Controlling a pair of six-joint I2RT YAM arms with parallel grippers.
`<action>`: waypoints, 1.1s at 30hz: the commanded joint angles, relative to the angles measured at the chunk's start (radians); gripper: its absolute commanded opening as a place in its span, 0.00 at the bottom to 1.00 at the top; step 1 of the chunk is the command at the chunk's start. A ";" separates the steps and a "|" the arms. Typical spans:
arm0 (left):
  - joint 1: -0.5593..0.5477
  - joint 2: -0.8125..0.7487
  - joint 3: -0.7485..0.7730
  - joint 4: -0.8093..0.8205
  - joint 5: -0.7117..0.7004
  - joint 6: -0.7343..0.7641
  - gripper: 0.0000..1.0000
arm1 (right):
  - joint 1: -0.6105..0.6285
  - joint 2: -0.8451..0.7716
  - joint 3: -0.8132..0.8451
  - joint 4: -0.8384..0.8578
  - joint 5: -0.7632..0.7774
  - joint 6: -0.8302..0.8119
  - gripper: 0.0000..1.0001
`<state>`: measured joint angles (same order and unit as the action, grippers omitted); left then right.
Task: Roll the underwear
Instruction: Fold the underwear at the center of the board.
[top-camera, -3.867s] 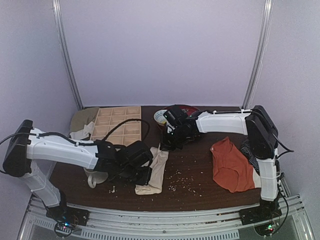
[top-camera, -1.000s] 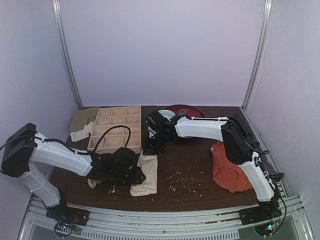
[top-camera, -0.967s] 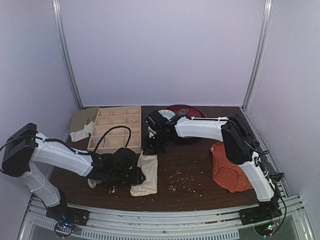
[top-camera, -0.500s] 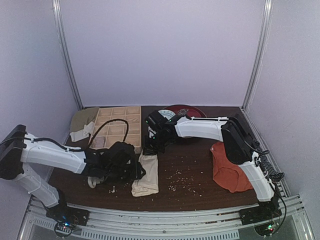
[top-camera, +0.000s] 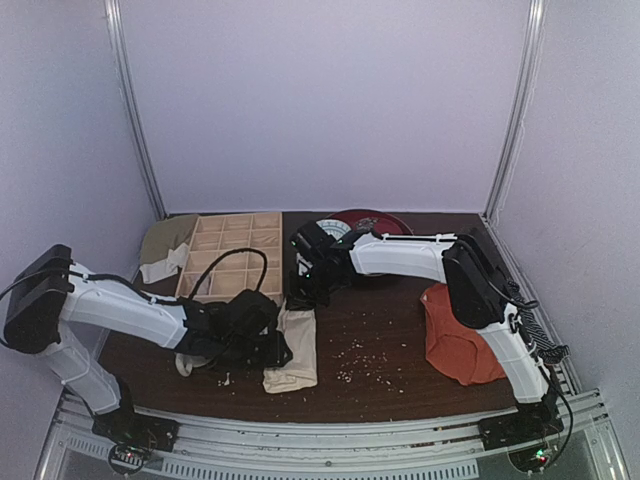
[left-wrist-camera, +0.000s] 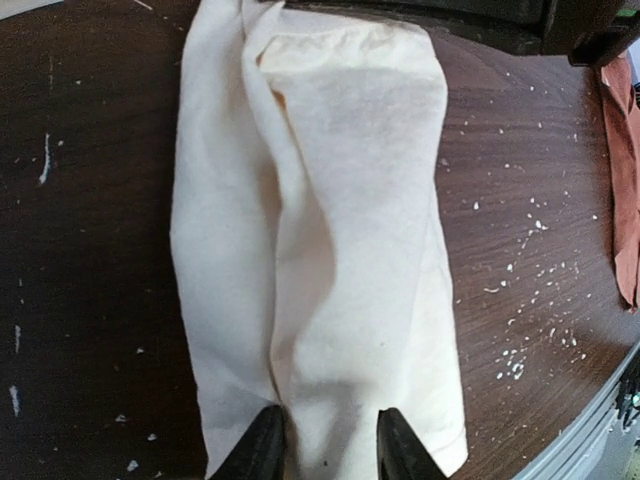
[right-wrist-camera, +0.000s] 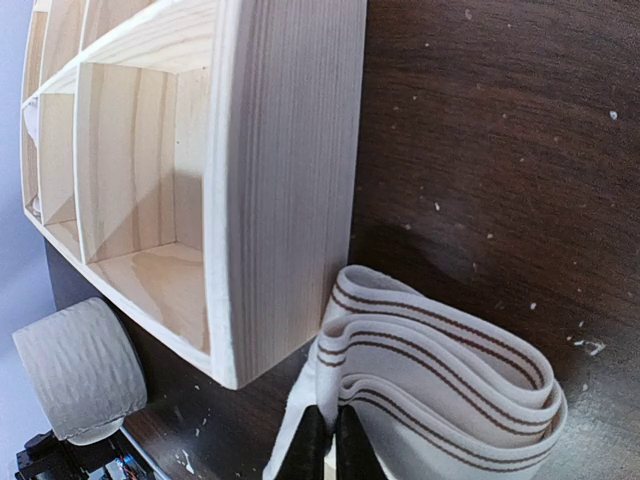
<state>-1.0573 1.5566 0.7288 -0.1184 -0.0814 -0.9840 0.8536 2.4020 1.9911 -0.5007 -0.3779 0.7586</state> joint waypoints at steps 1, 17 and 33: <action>0.006 -0.010 0.017 0.063 0.025 0.005 0.43 | 0.005 0.008 -0.005 -0.001 0.002 -0.002 0.02; 0.006 -0.074 0.019 0.017 -0.013 0.012 0.00 | 0.005 0.005 -0.011 0.003 0.000 -0.002 0.02; 0.006 -0.198 -0.043 -0.078 -0.049 -0.037 0.00 | 0.011 0.006 0.019 -0.002 -0.009 0.000 0.02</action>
<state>-1.0573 1.3952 0.7155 -0.1822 -0.1162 -0.9955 0.8547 2.4020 1.9900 -0.4973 -0.3824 0.7589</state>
